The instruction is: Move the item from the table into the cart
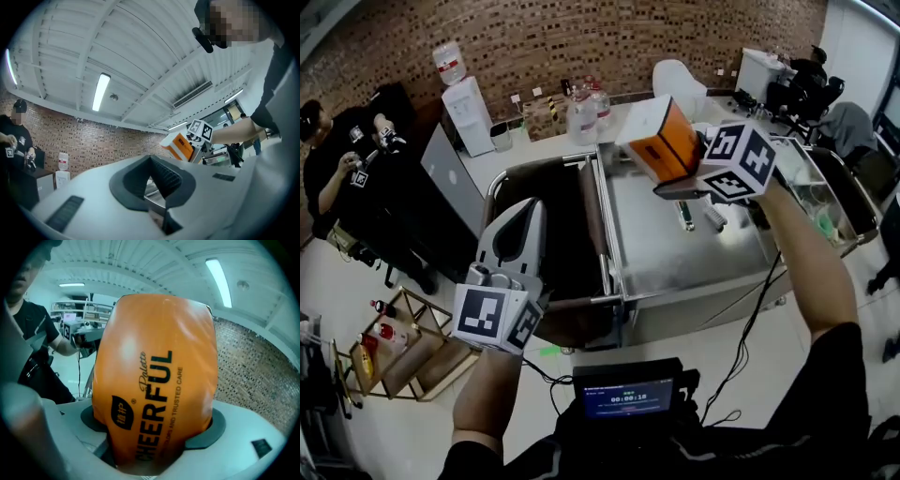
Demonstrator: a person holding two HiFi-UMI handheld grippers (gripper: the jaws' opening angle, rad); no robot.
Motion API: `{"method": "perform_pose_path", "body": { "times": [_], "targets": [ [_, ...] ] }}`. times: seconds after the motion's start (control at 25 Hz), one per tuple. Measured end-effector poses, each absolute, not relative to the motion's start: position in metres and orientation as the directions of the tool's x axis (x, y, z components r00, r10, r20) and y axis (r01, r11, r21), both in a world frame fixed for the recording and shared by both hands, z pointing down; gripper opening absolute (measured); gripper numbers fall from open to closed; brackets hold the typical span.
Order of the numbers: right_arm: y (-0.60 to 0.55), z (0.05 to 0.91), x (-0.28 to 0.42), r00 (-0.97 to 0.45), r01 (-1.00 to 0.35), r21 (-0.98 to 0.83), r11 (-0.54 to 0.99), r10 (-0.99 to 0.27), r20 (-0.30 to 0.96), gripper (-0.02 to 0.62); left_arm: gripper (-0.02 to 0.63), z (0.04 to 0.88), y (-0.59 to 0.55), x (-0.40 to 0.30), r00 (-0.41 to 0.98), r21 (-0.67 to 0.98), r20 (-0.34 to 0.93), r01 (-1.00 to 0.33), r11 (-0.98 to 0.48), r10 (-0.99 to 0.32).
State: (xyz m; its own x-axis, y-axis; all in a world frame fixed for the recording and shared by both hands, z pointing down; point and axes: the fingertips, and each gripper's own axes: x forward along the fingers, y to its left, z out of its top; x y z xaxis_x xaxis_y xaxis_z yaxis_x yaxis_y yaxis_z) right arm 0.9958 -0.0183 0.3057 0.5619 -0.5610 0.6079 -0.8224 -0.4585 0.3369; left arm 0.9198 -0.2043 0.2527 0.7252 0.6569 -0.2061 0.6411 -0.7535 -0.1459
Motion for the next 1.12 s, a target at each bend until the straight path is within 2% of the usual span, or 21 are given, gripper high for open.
{"method": "perform_pose_path", "body": {
  "times": [0.24, 0.48, 0.72, 1.0, 1.12],
  "targets": [
    [-0.013, 0.367, 1.062, 0.457, -0.870, 0.323, -0.373, -0.367, 0.810, 0.407, 0.008, 0.262, -0.237, 0.967, 0.732, -0.128, -0.195, 0.640, -0.757, 0.652],
    [-0.020, 0.423, 1.119, 0.336, -0.910, 0.243, -0.337, -0.253, 0.907, 0.407, 0.008, 0.274, -0.276, 1.003, 0.751, -0.106, -0.197, 0.623, -0.775, 0.631],
    [-0.021, 0.467, 1.166, 0.235, -0.879, 0.150, -0.454, -0.137, 0.962, 0.407, 0.008, 0.287, -0.307, 1.036, 0.773, -0.075, -0.196, 0.601, -0.795, 0.603],
    [-0.029, 0.492, 1.190, 0.143, -0.777, 0.061, -0.626, -0.081, 0.986, 0.407, 0.008, 0.301, -0.325, 1.049, 0.774, -0.055, -0.187, 0.607, -0.793, 0.605],
    [-0.033, 0.500, 1.188, 0.112, -0.700, 0.004, -0.714, -0.104, 0.988, 0.407, 0.008, 0.312, -0.335, 1.054, 0.786, -0.033, -0.168, 0.598, -0.801, 0.595]
  ]
}}
